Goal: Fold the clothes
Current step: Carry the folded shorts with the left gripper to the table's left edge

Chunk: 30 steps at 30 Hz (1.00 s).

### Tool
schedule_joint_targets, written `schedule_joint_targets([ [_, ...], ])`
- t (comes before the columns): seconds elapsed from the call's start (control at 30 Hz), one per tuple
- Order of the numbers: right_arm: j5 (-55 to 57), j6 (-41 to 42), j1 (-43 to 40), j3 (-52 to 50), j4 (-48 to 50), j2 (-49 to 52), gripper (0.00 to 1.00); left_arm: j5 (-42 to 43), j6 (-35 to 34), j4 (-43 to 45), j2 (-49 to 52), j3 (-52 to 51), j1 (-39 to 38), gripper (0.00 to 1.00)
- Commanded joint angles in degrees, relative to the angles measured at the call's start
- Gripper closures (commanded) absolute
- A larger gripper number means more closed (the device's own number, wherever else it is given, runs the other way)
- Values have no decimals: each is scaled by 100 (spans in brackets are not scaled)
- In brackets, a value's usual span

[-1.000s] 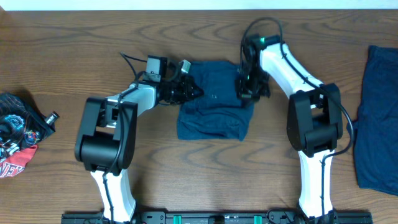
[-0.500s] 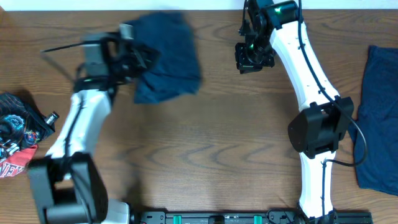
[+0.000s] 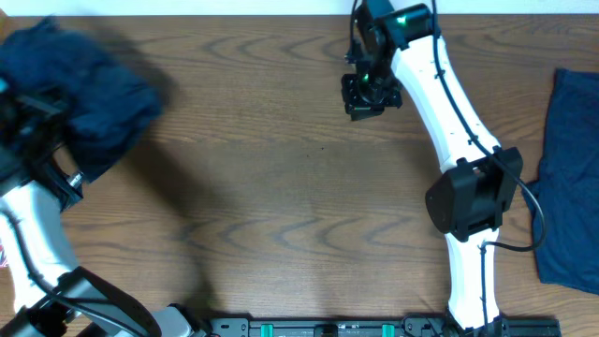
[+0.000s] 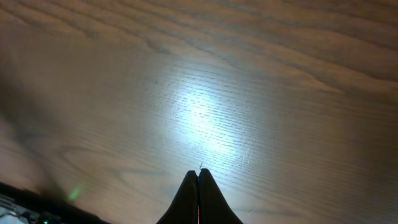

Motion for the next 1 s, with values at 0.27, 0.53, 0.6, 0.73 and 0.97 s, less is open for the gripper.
schedule_joint_targets([
  [0.27, 17, -79, 262, 105, -72, -118, 99, 273, -210, 98, -186, 101, 1751, 94],
  [0.53, 15, -79, 409, 105, -96, -118, 99, 236, -249, 249, 186, 98, 2542, 94],
  [0.6, 15, -79, 455, 105, -116, -118, 99, 236, -247, 317, 345, 98, 2636, 94],
  [0.73, 15, -79, 557, 105, -136, -118, 99, 236, -227, 444, 728, 98, 2754, 94],
  [0.97, 17, -76, 798, 105, -92, -118, 99, 236, -234, 632, 1438, 98, 2953, 94],
])
